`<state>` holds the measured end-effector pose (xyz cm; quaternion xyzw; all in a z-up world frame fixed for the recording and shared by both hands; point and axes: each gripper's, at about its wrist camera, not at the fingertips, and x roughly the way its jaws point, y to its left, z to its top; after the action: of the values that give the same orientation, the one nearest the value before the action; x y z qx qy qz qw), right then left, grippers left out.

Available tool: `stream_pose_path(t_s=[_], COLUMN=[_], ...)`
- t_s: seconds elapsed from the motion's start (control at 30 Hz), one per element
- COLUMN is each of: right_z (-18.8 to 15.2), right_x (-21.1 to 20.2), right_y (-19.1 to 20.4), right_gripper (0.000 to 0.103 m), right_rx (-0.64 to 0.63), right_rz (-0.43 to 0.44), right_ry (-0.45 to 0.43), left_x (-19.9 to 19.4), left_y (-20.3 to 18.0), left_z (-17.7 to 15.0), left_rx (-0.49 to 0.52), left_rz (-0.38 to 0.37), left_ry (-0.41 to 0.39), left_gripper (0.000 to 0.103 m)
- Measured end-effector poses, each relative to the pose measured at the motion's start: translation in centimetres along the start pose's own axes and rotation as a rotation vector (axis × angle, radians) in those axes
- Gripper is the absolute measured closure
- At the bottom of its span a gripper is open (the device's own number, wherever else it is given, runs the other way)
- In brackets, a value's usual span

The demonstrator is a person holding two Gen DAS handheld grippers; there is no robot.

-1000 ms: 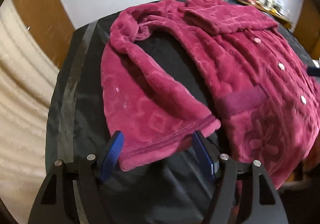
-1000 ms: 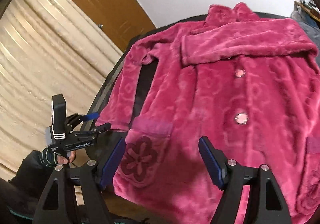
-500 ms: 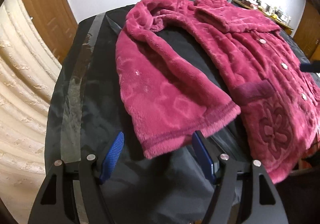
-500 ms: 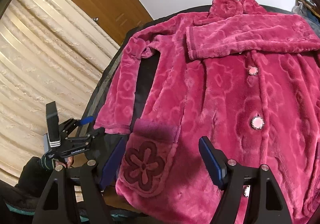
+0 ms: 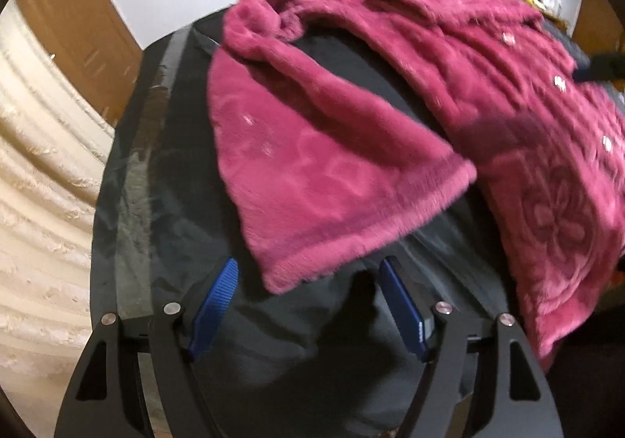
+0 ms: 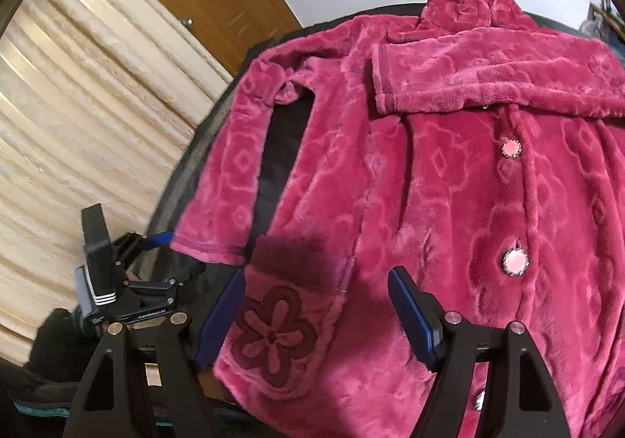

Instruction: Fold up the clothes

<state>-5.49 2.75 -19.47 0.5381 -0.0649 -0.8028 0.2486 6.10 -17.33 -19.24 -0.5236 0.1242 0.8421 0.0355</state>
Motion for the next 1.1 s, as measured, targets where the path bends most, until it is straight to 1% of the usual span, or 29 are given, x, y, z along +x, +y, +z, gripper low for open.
stream_pose_path(t_s=[0.07,0.1,0.17,0.23,0.33,0.43,0.53,0.57,0.6,0.63,0.67,0.7,0.73,0.77,0.83,0.87,0.93,1.0,1.1], right_z=[-0.2,-0.4,-1.0,-1.7,-2.7,-2.9,-2.9,-2.8,-2.8,-2.8,-2.8,-2.8,-2.8,-2.8,-2.9,-2.9,-2.9,-2.9,-2.9], right_x=[1.0,1.7,3.1,4.4,5.9,6.3,6.8,6.8,6.8,6.8,6.8,6.8,6.9,6.8,6.8,6.8,6.8,6.7,6.7], right_y=[0.1,0.1,-0.4,-0.8,-1.1,-0.7,-0.5,-0.6,-0.8,-0.9,-1.0,-1.1,-1.1,-1.2,-1.2,-1.3,-1.4,-1.4,-1.6], right_gripper=[0.026,0.026,0.026,0.026,0.025,0.019,0.012,0.009,0.004,0.001,0.000,0.000,0.000,0.000,0.000,0.000,0.000,0.000,0.000], right_rx=[-0.051,-0.073,-0.099,-0.123,-0.148,-0.188,-0.196,-0.188,-0.178,-0.170,-0.168,-0.166,-0.165,-0.169,-0.177,-0.180,-0.185,-0.189,-0.193], right_rz=[-0.104,-0.148,-0.200,-0.247,-0.281,-0.302,-0.312,-0.305,-0.294,-0.282,-0.277,-0.271,-0.268,-0.271,-0.275,-0.275,-0.278,-0.282,-0.288], right_ry=[0.037,0.061,0.113,0.165,0.219,0.228,0.237,0.233,0.228,0.223,0.220,0.218,0.216,0.215,0.214,0.212,0.210,0.208,0.206], left_x=[0.1,0.2,0.4,0.5,0.6,0.9,0.9,0.9,1.0,1.2,1.5,1.7,1.6,1.3,-0.1,-1.0,-3.1,-5.3,-7.7], left_y=[0.1,0.4,1.3,2.6,4.6,6.2,7.5,7.8,8.1,8.2,8.4,8.8,9.2,9.7,10.9,11.6,13.2,15.3,18.6], left_z=[-0.2,-0.2,0.0,0.3,0.7,1.0,1.2,1.3,1.4,1.3,1.1,0.9,0.8,0.6,0.4,0.3,0.2,-0.2,-0.8], left_rx=[-0.002,-0.020,-0.072,-0.146,-0.280,-0.398,-0.497,-0.526,-0.558,-0.592,-0.627,-0.665,-0.700,-0.734,-0.784,-0.800,-0.821,-0.848,-0.899], left_rz=[0.012,0.018,0.033,0.026,-0.011,-0.048,-0.107,-0.131,-0.154,-0.176,-0.197,-0.215,-0.230,-0.245,-0.266,-0.262,-0.227,-0.177,-0.120], left_ry=[0.000,0.001,0.008,0.011,0.013,0.011,-0.003,-0.008,-0.010,-0.001,0.013,0.026,0.021,0.005,-0.043,-0.070,-0.126,-0.178,-0.239], left_gripper=[0.025,0.025,0.025,0.025,0.025,0.025,0.025,0.028,0.035,0.057,0.077,0.082,0.086,0.089,0.091,0.091,0.091,0.091,0.091])
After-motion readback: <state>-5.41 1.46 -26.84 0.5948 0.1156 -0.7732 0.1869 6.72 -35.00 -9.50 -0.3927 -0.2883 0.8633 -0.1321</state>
